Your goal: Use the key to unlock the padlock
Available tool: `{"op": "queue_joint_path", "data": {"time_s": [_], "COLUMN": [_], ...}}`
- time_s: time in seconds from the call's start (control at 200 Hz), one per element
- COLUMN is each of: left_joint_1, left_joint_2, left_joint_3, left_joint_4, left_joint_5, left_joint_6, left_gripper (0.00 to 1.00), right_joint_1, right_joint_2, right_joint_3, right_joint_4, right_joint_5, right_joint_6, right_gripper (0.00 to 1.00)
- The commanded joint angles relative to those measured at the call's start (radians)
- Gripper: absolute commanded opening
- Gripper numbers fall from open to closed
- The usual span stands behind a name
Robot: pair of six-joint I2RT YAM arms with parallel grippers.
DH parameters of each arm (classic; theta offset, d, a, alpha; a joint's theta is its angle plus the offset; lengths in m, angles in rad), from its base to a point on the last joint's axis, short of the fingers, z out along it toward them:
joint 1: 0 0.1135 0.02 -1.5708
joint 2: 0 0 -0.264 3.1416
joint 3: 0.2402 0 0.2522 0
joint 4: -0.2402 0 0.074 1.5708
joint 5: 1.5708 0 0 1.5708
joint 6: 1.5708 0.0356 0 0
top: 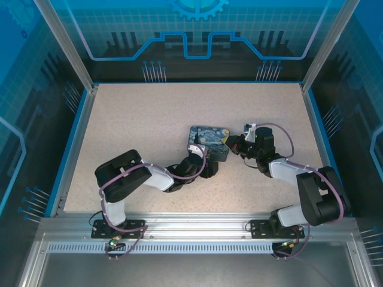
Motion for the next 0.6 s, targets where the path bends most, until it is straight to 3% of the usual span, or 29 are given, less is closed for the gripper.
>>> {"op": "queue_joint_path", "data": {"time_s": [0.0, 0.285, 0.595], "left_joint_1": [0.009, 0.045, 0.062], "left_joint_2": [0.041, 0.067, 0.099], "left_joint_3": [0.042, 0.008, 0.005], "left_joint_4": [0.057, 0.237, 0.259], "left_joint_5": [0.054, 0.174, 0.17], "left_joint_6": [-0.013, -0.126, -0.17], "left_gripper": [0.72, 0.73, 0.72], "right_joint_1": [-0.018, -0.029, -0.029], "right_joint_2": [0.034, 0.056, 0.064], "right_joint_3": [0.028, 0.022, 0.019], "right_joint_4": [0.04, 0.05, 0.048], "right_joint_5": [-0.017, -0.018, -0.012], "right_joint_6": [0.006, 0.009, 0.009], "right_gripper": [0.0, 0.0, 0.0]}}
